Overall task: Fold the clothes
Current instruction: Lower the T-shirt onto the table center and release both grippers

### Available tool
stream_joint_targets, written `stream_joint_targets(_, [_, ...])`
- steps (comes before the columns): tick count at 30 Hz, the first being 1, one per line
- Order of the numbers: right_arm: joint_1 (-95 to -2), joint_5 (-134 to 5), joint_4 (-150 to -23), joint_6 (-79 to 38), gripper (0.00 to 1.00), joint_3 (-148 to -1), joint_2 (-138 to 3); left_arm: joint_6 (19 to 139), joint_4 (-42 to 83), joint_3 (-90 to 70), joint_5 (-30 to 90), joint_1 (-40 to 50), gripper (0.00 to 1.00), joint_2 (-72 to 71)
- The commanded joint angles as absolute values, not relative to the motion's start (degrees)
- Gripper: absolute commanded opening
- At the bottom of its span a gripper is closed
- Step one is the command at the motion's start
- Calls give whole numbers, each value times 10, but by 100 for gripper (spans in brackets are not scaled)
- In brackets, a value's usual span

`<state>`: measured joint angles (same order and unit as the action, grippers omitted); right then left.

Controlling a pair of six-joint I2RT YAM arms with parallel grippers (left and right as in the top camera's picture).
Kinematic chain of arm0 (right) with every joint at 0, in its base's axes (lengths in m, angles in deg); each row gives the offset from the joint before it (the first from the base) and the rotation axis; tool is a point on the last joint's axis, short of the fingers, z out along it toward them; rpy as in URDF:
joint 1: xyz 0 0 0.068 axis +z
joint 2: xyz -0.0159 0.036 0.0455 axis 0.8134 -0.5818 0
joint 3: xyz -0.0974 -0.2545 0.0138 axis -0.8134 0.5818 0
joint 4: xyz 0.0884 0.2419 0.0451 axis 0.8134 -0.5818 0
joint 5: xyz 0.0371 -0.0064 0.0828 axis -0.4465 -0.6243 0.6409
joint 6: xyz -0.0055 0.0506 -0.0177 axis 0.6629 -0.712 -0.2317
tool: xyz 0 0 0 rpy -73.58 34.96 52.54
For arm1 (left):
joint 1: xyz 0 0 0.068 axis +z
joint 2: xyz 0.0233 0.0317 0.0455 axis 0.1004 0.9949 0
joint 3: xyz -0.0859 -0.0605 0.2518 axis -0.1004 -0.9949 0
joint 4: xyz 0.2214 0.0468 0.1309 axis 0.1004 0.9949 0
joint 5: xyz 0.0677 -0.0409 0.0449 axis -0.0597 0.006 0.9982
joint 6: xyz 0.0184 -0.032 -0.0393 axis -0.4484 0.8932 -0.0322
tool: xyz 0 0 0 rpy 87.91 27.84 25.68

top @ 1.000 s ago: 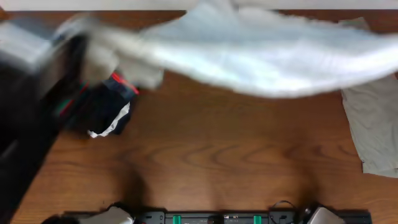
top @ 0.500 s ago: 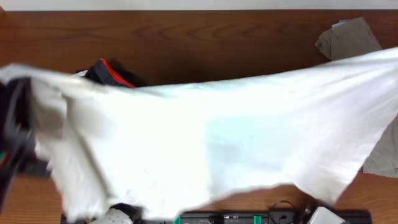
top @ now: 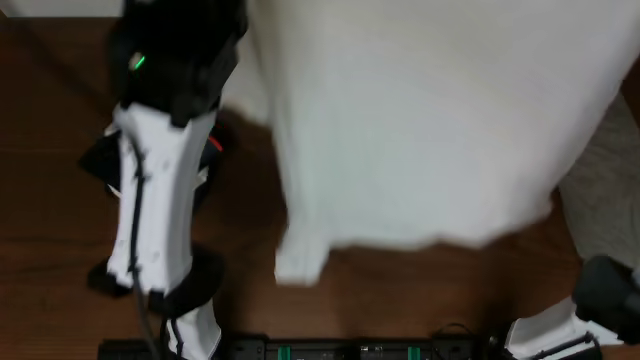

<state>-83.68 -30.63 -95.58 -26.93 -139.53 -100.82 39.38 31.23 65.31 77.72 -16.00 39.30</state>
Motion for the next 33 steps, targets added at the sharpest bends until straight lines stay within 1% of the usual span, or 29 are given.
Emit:
stream_joint_targets(1, [-855,-218,-896,-348,1,-1403,-997,353,258,680,740,-154,7,334])
stream_joint_targets(3, [-878,-191,-881,-359,1,-1403,-990,344,257,682,740,-154,7,313])
stream_joint_targets(5, [-900,-176,-896,-356,1,-1403,-981,344,281,681,740,-154,7,295])
stream_joint_targets(8, [-925,-166,-972,-312,1,-1403,-968,357,387,681,740,-154,7,277])
stream_joint_targets(10, [-930,-184,-1070,-254,1,-1403,-963,391,495,681,734,-154,9,277])
stream_joint_targets(12, [-928,-220,-1192,-183,5,-1403,-962,432,602,681,734,-154,12,284])
stream_joint_targets(15, [-906,-322,-1395,-83,13,-1403,-975,484,739,680,734,-154,12,304])
stream_joint_targets(17, [-884,-399,-1494,-49,14,-1401,-989,516,811,679,734,-154,12,321])
stream_joint_targets(18, [-872,-435,-1509,-44,8,-1395,-995,530,827,674,733,-154,12,327])
stream_joint_targets(19, [-858,-460,-1509,-41,9,-1375,-993,554,827,662,729,-154,12,327])
stream_joint_targets(21, [-837,-481,-1509,-42,10,-1350,-989,549,827,650,717,-154,12,327])
stream_joint_targets(23, [-825,-483,-1509,-42,21,-1338,-988,550,827,638,717,-154,13,322])
stream_joint_targets(25, [-817,-487,-1509,-41,23,-1337,-988,550,827,634,717,-154,14,315])
stream_joint_targets(26, [-814,-489,-1509,-41,24,-1338,-988,551,827,633,717,-154,17,310])
stream_joint_targets(27, [-813,-491,-1509,-41,26,-1338,-987,551,827,633,717,-154,22,306])
stream_joint_targets(30, [-815,-492,-1508,-33,34,-1338,-987,551,827,633,717,-154,29,287])
stream_joint_targets(31, [-815,-491,-1508,-30,36,-1338,-987,551,827,633,717,-154,34,281])
stream_joint_targets(33, [-815,-491,-1507,-29,39,-1338,-987,553,825,633,717,-154,38,268])
